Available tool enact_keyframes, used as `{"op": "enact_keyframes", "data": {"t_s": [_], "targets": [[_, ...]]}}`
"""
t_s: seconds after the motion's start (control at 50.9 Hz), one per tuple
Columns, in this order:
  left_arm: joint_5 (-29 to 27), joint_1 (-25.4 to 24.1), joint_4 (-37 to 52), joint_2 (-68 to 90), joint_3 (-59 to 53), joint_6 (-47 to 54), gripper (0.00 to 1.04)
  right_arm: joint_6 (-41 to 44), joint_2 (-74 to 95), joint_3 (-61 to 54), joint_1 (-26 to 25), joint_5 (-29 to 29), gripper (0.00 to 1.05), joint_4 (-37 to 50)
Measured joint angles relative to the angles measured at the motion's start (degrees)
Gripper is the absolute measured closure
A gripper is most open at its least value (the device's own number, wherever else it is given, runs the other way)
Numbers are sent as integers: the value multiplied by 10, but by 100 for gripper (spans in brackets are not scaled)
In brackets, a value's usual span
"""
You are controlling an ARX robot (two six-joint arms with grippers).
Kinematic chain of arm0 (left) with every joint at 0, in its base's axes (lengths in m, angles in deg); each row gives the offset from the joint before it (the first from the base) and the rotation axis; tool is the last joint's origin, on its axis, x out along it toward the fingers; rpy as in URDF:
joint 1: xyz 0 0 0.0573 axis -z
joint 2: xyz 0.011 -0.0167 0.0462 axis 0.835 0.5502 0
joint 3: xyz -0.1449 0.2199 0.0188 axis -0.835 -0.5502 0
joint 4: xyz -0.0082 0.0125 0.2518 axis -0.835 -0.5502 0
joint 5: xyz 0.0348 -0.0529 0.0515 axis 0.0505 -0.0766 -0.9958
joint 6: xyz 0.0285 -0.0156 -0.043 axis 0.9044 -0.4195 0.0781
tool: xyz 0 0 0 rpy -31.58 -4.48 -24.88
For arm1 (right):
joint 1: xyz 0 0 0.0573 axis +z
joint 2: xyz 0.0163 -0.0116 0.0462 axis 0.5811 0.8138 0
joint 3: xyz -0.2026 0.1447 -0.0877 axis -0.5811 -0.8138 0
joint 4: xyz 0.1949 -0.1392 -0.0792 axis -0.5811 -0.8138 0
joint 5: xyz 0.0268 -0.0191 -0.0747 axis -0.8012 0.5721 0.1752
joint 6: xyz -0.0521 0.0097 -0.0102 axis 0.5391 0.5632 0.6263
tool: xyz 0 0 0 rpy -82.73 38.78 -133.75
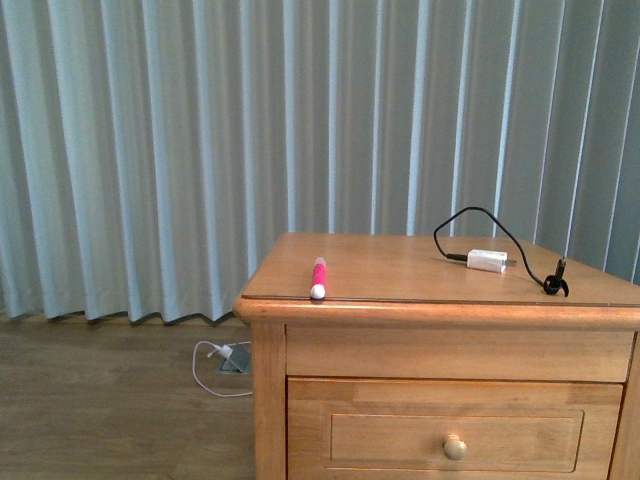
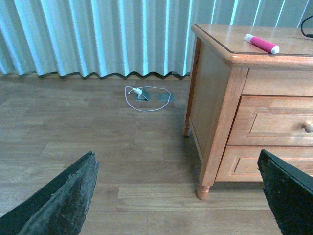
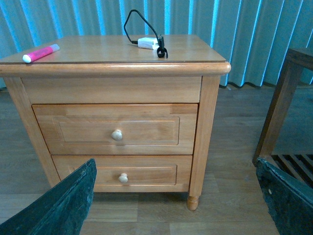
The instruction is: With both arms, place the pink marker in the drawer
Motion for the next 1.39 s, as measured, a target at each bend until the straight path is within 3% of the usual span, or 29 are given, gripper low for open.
{"op": "enact_keyframes", "data": {"t_s": [0.824,0.962,1.158,1.276,1.394], "targets": [[0,0,0,0,0,0,6,0,0,0,0,0,8,0],[0,0,0,0,0,0,6,-51,82,36,-4,-38,8,-93],[0,0,0,0,0,0,6,-73,290,73,41,-9,8,62],[0,0,0,0,0,0,6,-75,496,124,94,18,8,214],[0,0,0,0,0,0,6,-81,669,182,129,35,8,294]]}}
